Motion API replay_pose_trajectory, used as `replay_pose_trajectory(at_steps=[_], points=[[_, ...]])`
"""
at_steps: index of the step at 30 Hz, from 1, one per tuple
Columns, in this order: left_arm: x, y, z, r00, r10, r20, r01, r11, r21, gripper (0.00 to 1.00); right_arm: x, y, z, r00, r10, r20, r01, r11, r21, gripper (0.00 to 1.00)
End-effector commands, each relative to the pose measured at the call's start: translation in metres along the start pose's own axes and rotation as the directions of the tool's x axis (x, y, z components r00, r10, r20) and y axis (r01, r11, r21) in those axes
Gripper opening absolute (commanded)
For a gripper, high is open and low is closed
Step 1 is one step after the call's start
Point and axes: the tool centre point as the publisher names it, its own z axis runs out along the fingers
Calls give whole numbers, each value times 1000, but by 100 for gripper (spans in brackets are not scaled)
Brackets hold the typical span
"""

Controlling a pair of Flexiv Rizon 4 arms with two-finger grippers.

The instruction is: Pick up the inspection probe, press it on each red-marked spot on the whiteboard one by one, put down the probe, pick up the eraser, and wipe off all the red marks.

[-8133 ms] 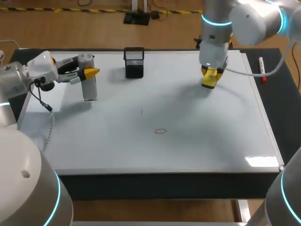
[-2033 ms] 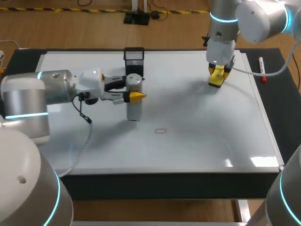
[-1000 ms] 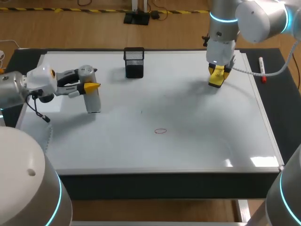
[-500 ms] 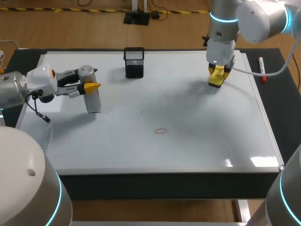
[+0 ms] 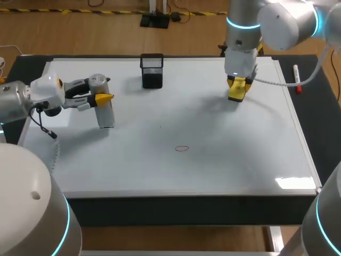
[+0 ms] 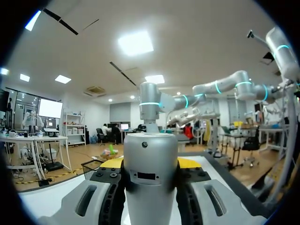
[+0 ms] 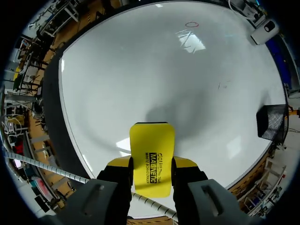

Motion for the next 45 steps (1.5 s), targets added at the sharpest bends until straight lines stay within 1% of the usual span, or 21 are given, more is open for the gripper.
replay_pose_trajectory(at_steps=[1, 8, 11, 16, 20, 26, 31, 32, 34, 35, 38, 45], points=[[0, -1, 0, 1000, 0, -2, 0, 1000, 0, 0, -4, 25, -14, 1000, -30, 6, 30, 999, 36, 0], [0, -1, 0, 1000, 0, -2, 0, 1000, 0, 0, -27, 76, -24, 991, -134, 8, 134, 990, 47, 0], [0, -1, 0, 1000, 0, -2, 0, 1000, 0, 0, -38, 98, -27, 983, -179, 27, 178, 983, 44, 0], [0, -1, 0, 1000, 0, -2, 0, 1000, 0, 0, -54, 135, -35, 970, -240, 32, 238, 970, 59, 0], [0, -1, 0, 1000, 0, -2, 0, 1000, 0, 0, -68, 169, -41, 956, -291, 47, 287, 956, 64, 0], [0, -1, 0, 1000, 0, -2, 0, 1000, 0, 0, -83, 210, -35, 936, -347, 52, 345, 937, 50, 0], [0, -1, 0, 1000, 0, -2, 0, 1000, 0, 0, -92, 233, -27, 927, -371, 54, 369, 928, 44, 0], [0, -1, 0, 1000, 0, -2, 0, 1000, 0, 0, -94, 239, -26, 925, -375, 69, 373, 927, 35, 0], [0, -1, 0, 1000, 0, -2, 0, 1000, 0, 0, -98, 247, -21, 921, -387, 43, 385, 922, 52, 0], [0, -1, 0, 1000, 0, -2, 0, 1000, 0, 0, -99, 250, -19, 920, -388, 58, 387, 922, 30, 0], [0, -1, 0, 1000, 0, -2, 0, 1000, 0, 0, -104, 257, -14, 918, -392, 63, 392, 920, 19, 0], [0, -1, 0, 1000, 0, -2, 0, 1000, 0, 0, -115, 275, -10, 906, -416, 72, 416, 909, 17, 0]])
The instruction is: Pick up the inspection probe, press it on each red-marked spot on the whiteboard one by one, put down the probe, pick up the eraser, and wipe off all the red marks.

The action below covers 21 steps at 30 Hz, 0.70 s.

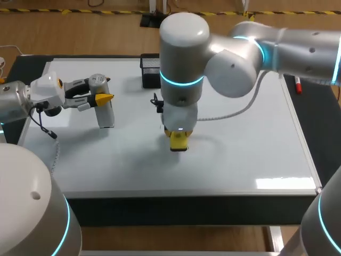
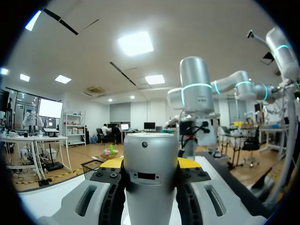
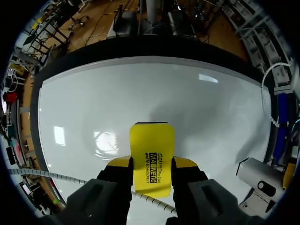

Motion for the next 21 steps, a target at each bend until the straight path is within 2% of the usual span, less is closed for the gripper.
replay_pose_trajectory(at_steps=[1, 11, 21], points=[[0, -1, 0, 1000, 0, -1, 0, 1000, 0, 0, -11, 5, 6, 1000, -9, -12, 9, 1000, 15, 0], [0, -1, 0, 1000, 0, -1, 0, 1000, 0, 0, -31, 23, 19, 997, -79, 17, 79, 997, 0, 0], [0, -1, 0, 1000, 0, -1, 0, 1000, 0, 0, -32, 26, 28, 996, -85, 12, 85, 996, -3, 0]])
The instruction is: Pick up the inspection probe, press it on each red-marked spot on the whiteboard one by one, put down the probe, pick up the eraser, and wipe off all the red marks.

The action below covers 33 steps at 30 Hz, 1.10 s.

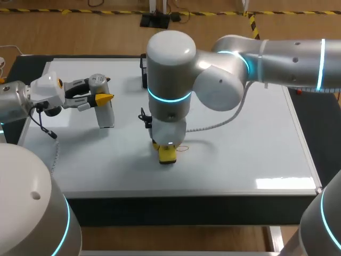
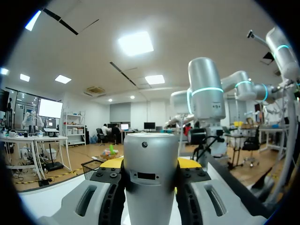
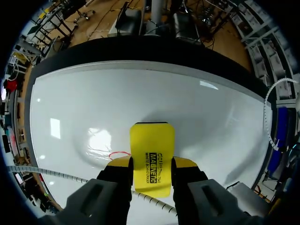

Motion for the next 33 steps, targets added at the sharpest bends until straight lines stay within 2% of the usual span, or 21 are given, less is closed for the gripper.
replay_pose_trajectory(at_steps=[1, 20, 26, 33], points=[[0, -1, 0, 1000, 0, -1, 0, 1000, 0, 0, 2, -1, 4, 1000, 6, -4, -6, 1000, 2, 0], [0, -1, 0, 1000, 0, -1, 0, 1000, 0, 0, 32, -7, 12, 998, 55, -24, -55, 998, 9, 0], [0, -1, 0, 1000, 0, -1, 0, 1000, 0, 0, 49, -8, 14, 995, 87, -39, -87, 996, 8, 0], [0, -1, 0, 1000, 0, -1, 0, 1000, 0, 0, 78, -12, 13, 988, 146, -58, -145, 989, 9, 0]])
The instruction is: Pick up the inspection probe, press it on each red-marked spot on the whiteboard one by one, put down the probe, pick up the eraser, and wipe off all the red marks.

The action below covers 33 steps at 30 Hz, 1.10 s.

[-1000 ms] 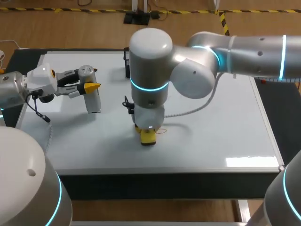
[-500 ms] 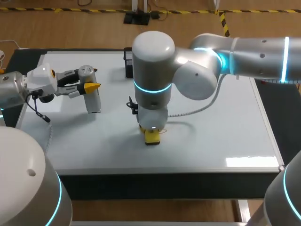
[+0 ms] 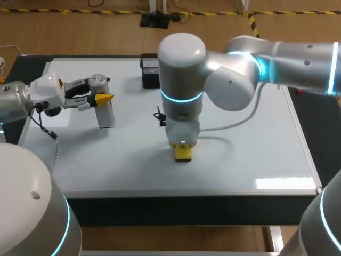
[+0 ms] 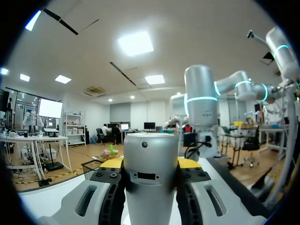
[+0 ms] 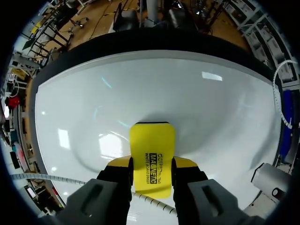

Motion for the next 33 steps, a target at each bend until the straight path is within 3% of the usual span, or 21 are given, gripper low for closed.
replay_pose_trajectory(at_steps=[1, 10, 20, 28, 33], points=[[0, -1, 0, 1000, 0, -1, 0, 1000, 0, 0, 25, -5, 3, 1000, 17, 4, -17, 1000, 3, 0], [0, -1, 0, 1000, 0, -1, 0, 1000, 0, 0, 46, -13, 1, 999, 44, -14, -44, 999, 10, 0], [0, -1, 0, 1000, 0, -1, 0, 1000, 0, 0, 49, -18, -12, 999, 35, -10, -35, 999, -3, 0], [0, -1, 0, 1000, 0, -1, 0, 1000, 0, 0, 60, -40, -38, 999, 48, -20, -48, 999, 25, 0], [0, -1, 0, 1000, 0, -1, 0, 1000, 0, 0, 60, -40, -38, 999, 48, -20, -48, 999, 25, 0]])
